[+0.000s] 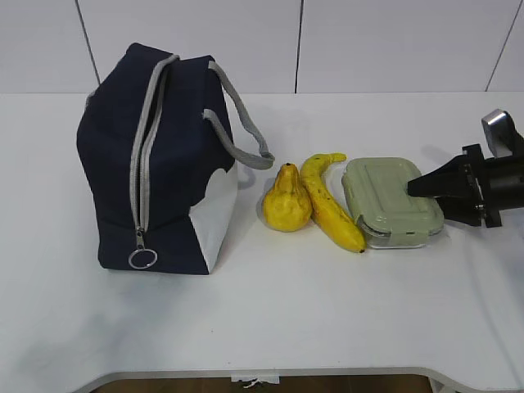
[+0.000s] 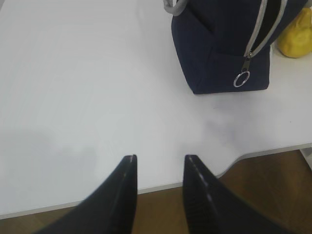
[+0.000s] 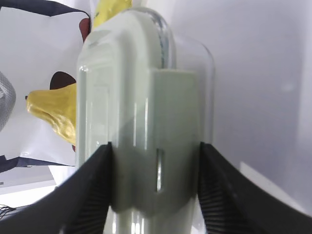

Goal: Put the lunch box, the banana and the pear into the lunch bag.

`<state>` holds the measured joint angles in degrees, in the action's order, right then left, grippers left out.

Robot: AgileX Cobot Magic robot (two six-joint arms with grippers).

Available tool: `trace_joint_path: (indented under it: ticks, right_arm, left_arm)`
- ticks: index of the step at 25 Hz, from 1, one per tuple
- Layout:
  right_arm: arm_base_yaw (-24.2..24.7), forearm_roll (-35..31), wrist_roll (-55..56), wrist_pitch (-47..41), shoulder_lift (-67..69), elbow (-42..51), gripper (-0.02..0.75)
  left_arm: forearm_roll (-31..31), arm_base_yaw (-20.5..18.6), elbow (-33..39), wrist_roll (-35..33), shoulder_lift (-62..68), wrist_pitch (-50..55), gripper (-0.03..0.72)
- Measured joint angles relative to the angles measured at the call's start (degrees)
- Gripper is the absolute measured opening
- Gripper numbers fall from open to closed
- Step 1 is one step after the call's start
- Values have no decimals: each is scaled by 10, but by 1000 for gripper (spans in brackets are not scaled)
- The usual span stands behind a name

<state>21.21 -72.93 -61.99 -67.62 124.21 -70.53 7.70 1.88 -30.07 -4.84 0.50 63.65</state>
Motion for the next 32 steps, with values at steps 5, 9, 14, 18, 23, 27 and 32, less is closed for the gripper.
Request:
trace_joint_path:
  ticks: [5, 9, 14, 18, 23, 27, 32]
  right_arm:
    - [0, -1, 0, -1, 0, 0, 384]
    - [0, -1, 0, -1, 0, 0, 381]
    - [0, -1, 0, -1, 0, 0, 379]
    - [0, 0, 4, -1, 0, 0, 379]
    - [0, 23, 27, -4, 0, -7, 378]
    - [-2, 64, 65, -5, -11, -21, 375]
    - [-3, 108, 104, -4, -34, -23, 375]
  left_arm:
    - [0, 0, 0, 0, 0, 0, 244]
    - [0, 0, 0, 0, 0, 0, 244]
    - [0, 0, 0, 0, 0, 0, 244]
    - [0, 0, 0, 0, 0, 0, 244]
    - [0, 0, 0, 0, 0, 0, 244]
    - [0, 0, 0, 0, 0, 0, 244]
    - [0, 0, 0, 0, 0, 0, 244]
